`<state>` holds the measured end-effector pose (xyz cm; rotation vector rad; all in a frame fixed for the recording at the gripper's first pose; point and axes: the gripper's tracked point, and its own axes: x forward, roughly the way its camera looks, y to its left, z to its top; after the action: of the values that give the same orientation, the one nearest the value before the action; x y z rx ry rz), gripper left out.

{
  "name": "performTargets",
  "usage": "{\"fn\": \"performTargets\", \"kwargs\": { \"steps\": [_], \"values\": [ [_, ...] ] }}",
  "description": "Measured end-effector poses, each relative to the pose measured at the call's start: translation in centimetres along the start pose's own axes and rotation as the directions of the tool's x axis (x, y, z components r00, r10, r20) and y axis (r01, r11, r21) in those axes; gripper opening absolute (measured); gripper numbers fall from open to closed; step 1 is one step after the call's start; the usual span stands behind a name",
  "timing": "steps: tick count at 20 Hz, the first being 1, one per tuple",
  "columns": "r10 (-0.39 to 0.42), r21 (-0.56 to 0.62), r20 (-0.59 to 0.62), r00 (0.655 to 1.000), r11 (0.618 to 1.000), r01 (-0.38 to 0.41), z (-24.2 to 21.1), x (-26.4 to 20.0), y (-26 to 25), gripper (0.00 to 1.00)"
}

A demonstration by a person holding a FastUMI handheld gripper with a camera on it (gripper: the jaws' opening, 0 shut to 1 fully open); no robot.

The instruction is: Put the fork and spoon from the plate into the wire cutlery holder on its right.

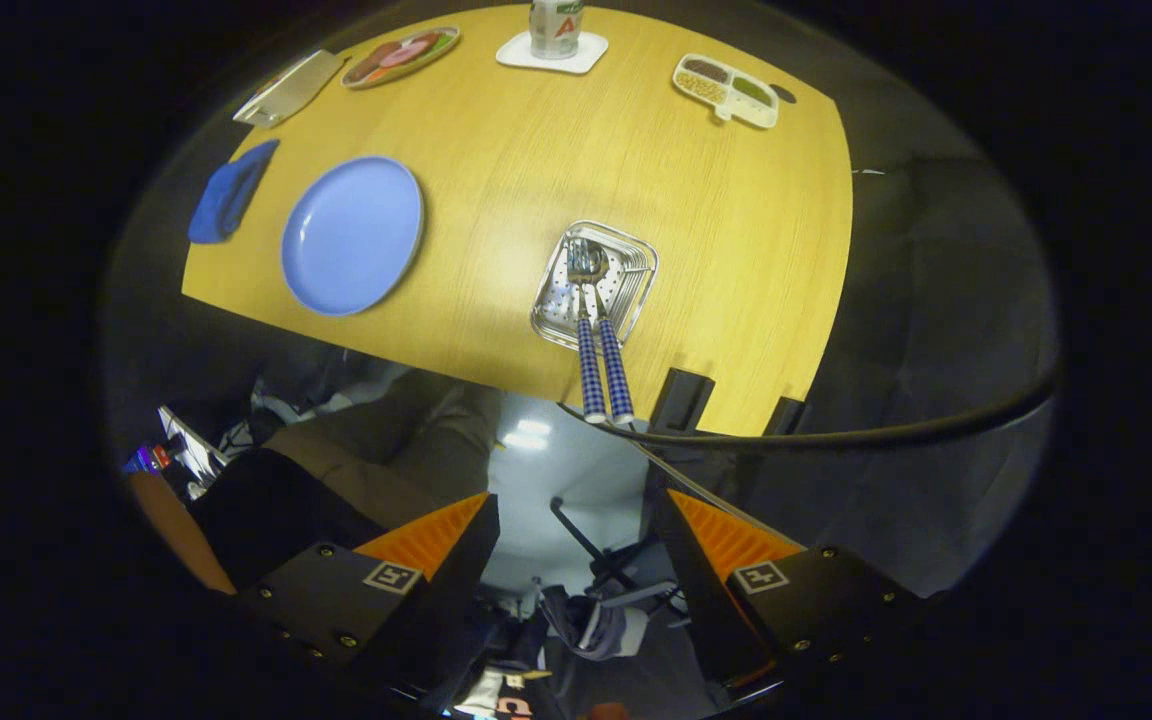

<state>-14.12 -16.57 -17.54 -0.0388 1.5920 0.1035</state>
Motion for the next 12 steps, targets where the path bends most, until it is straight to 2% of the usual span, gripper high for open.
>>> {"fn": "performTargets", "kwargs": {
  "steps": [1, 3, 5, 6, 7, 8, 10, 12],
  "values": [
    [0.009, 0.034, 0.125, 0.992, 0.999, -0.013, 0.9, -0.2, 0.8, 0.97],
    [0.002, 0.090, 0.339, 0.941, 0.995, -0.035, 1.8, -1.1, 2.3, 0.97],
    [-0.014, 0.137, 0.493, 0.870, 0.989, -0.061, 1.9, -2.3, 3.2, 0.97],
    [-0.023, 0.145, 0.567, 0.824, 0.987, -0.073, 2.4, -3.1, 3.6, 0.97],
    [-0.041, 0.154, 0.634, 0.772, 0.985, -0.074, 2.8, -4.2, 3.7, 0.97],
    [-0.054, 0.156, 0.706, 0.706, 0.984, -0.081, 3.3, -5.4, 4.0, 0.97],
    [-0.109, 0.172, 0.829, 0.549, 0.983, -0.065, 4.3, -8.5, 3.9, 0.97],
    [-0.159, 0.208, 0.907, 0.391, 0.974, -0.088, 4.8, -12.0, 4.8, 0.97]
  ]
}}
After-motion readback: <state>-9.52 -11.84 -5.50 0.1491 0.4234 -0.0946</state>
